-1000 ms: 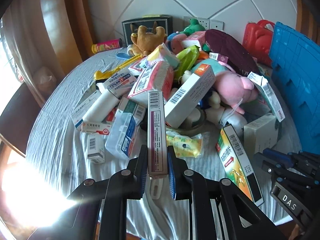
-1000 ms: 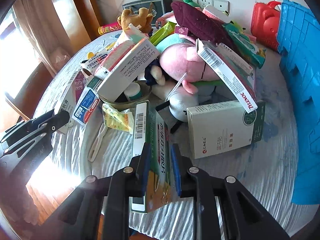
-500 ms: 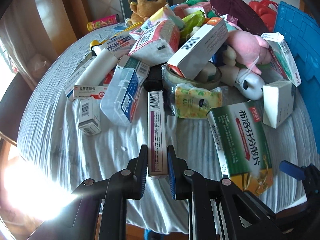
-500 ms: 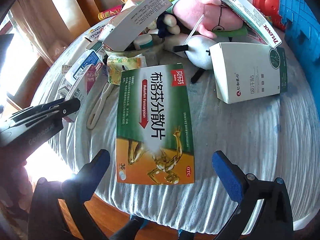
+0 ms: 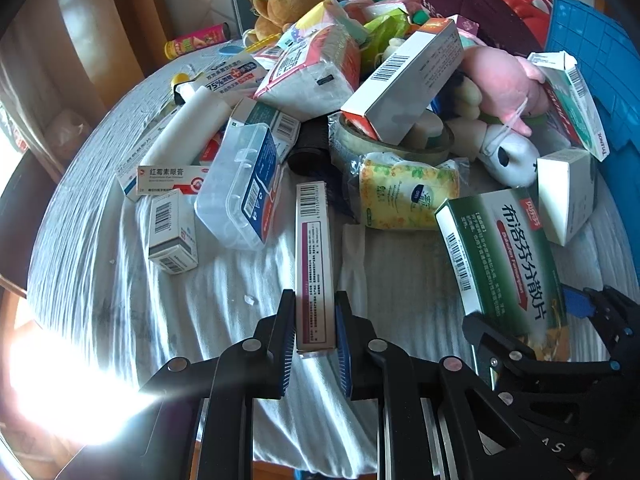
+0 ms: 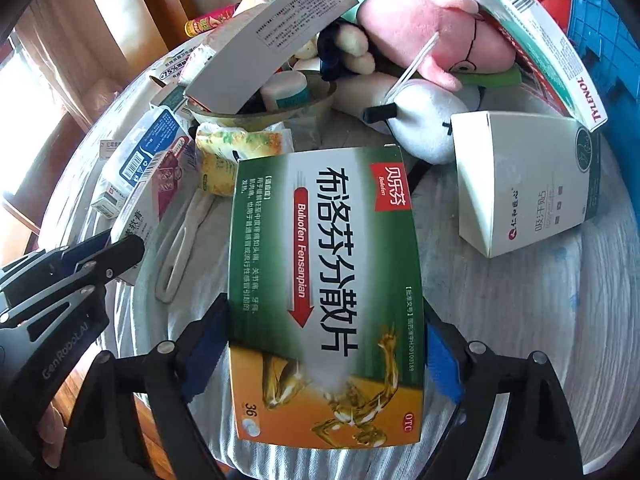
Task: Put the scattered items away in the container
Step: 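Lift the slim white box with the left tool while the right tool lifts the green-and-orange box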
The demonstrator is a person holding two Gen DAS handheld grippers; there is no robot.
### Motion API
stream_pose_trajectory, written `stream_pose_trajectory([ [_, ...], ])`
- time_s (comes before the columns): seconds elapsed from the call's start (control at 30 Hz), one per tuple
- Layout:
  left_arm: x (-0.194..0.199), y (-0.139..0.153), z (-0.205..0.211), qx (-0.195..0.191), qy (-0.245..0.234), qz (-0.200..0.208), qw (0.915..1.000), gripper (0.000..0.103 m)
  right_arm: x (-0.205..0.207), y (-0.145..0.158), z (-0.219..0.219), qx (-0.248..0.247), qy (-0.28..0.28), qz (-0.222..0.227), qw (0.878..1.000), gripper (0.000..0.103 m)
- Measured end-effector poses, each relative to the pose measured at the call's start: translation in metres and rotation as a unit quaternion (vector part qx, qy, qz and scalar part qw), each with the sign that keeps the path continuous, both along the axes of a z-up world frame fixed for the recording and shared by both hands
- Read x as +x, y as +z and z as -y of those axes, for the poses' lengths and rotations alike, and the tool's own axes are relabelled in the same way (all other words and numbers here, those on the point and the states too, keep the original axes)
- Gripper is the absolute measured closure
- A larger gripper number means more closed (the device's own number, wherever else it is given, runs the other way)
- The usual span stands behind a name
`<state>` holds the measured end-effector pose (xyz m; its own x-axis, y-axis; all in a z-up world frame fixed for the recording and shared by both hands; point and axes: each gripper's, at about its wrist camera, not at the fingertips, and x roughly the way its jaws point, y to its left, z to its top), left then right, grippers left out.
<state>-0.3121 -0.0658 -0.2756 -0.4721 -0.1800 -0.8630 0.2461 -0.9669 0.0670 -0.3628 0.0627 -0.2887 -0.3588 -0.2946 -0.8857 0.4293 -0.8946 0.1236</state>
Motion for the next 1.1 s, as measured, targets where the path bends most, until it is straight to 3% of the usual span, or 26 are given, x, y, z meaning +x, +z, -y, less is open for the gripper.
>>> stream_pose_trajectory([
  [0.13,0.0,0.021,-0.004,-0.001,-0.001,-0.02,0.9998,0.085,0.001,0.028,-0.005,-0.011,0.001,-0.022,1.0,0.016],
  [0.3,-0.003,0.066,-0.016,-0.009,-0.013,-0.064,0.9978,0.085,0.002,0.096,-0.019,-0.038,-0.009,-0.088,0.995,0.016],
  [0.57,-0.016,0.167,-0.058,-0.02,-0.06,-0.165,0.9843,0.085,0.01,0.229,-0.075,-0.054,-0.068,-0.232,0.969,0.016],
  [0.9,-0.044,0.268,-0.194,-0.002,-0.158,-0.278,0.9475,0.085,0.024,0.334,-0.219,-0.037,-0.171,-0.336,0.926,0.016],
  [1.0,-0.056,0.281,-0.247,0.007,-0.179,-0.278,0.9437,0.085,0.023,0.353,-0.273,-0.011,-0.199,-0.351,0.915,0.016],
  [1.1,-0.069,0.292,-0.299,0.015,-0.197,-0.273,0.9416,0.085,0.016,0.359,-0.326,0.011,-0.219,-0.344,0.913,0.016],
])
